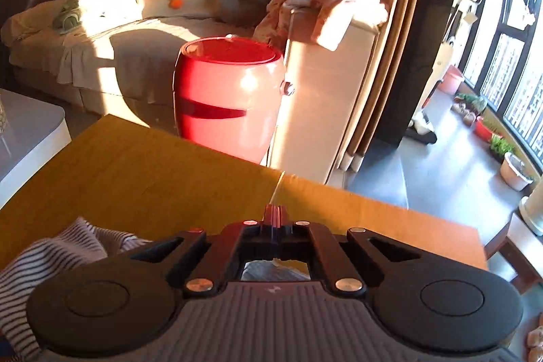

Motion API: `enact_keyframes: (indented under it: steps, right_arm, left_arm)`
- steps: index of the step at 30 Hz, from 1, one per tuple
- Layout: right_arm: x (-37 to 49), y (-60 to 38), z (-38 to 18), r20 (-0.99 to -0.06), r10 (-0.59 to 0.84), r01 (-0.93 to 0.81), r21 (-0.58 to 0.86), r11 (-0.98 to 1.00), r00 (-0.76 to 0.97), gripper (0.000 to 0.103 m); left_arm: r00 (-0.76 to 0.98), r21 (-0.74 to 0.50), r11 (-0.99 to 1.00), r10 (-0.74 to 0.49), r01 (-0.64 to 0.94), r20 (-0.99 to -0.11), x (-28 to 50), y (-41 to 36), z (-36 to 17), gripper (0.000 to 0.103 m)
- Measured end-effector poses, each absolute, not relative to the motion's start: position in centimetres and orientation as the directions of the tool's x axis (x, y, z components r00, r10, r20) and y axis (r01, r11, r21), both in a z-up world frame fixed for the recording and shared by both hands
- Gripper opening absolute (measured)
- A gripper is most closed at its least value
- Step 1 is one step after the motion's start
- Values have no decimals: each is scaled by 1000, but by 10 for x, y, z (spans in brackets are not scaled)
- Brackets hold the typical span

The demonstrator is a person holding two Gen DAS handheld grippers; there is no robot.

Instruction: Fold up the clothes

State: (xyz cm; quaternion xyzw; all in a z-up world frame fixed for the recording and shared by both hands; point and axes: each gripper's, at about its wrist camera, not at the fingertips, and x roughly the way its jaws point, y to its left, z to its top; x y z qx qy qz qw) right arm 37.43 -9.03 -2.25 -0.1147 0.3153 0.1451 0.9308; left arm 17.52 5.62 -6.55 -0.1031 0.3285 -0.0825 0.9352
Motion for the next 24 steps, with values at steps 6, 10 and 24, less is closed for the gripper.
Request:
enact_keyframes:
  steps: [6,10,24]
  right_arm:
    - [320,-134,-10,-680,237,-354,-36,935,694,51]
    - [282,-156,-25,-729,226,-338,-7,941,646,57]
    - [286,-175,-61,-687,158,-258,-45,965,709,32]
  left_arm:
    - [769,-266,960,-232,84,-595,175,59,-66,103]
    - [770,-267,960,-230,80,-595,177,60,-66,103]
    - [773,-251,966,-200,55,-601,171,68,-66,103]
